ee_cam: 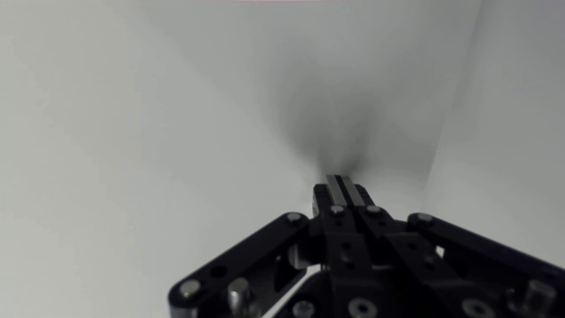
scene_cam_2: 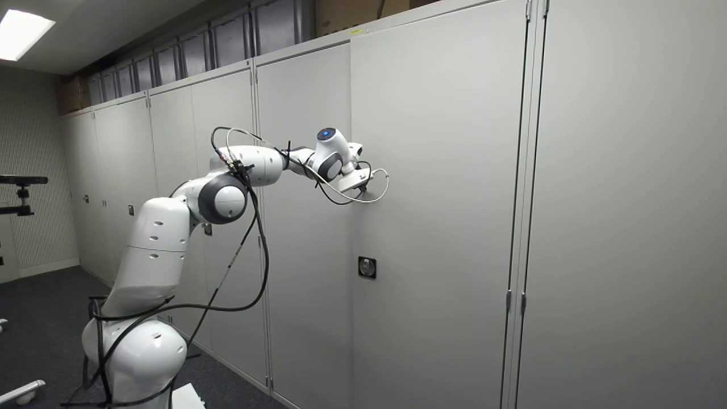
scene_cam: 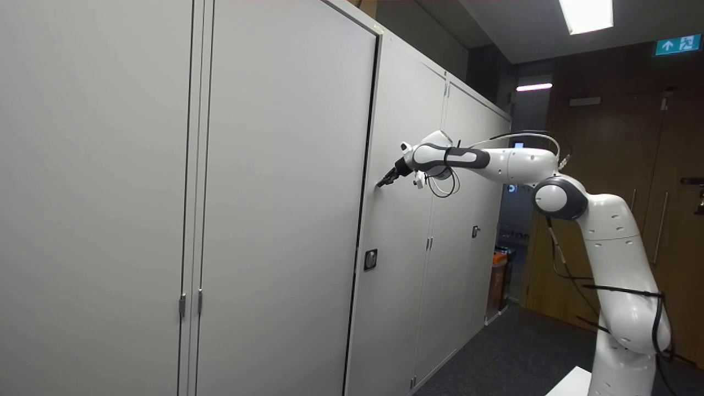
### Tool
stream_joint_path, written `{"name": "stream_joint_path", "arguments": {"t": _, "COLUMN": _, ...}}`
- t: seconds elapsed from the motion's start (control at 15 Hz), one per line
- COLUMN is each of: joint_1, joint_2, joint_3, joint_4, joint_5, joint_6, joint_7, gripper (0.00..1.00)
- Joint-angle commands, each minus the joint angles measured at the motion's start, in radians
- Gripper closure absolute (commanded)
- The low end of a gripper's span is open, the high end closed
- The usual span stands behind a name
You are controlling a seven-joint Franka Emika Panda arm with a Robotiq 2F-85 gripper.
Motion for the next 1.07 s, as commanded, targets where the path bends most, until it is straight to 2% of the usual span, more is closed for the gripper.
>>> {"name": "stream_joint_path", "arguments": {"t": 0.0, "joint_1": -0.007, "joint_2": 0.059, "joint_3": -0.006, "joint_4": 0.107, "joint_5": -0.006, "joint_6": -0.048, "joint_7": 0.015, "gripper": 1.00}}
{"name": "stream_joint_path", "arguments": {"t": 1.0, "joint_1": -0.004, "joint_2": 0.131, "joint_3": -0.016, "joint_4": 0.240, "joint_5": -0.006, "joint_6": -0.166, "joint_7": 0.017, "gripper": 1.00}}
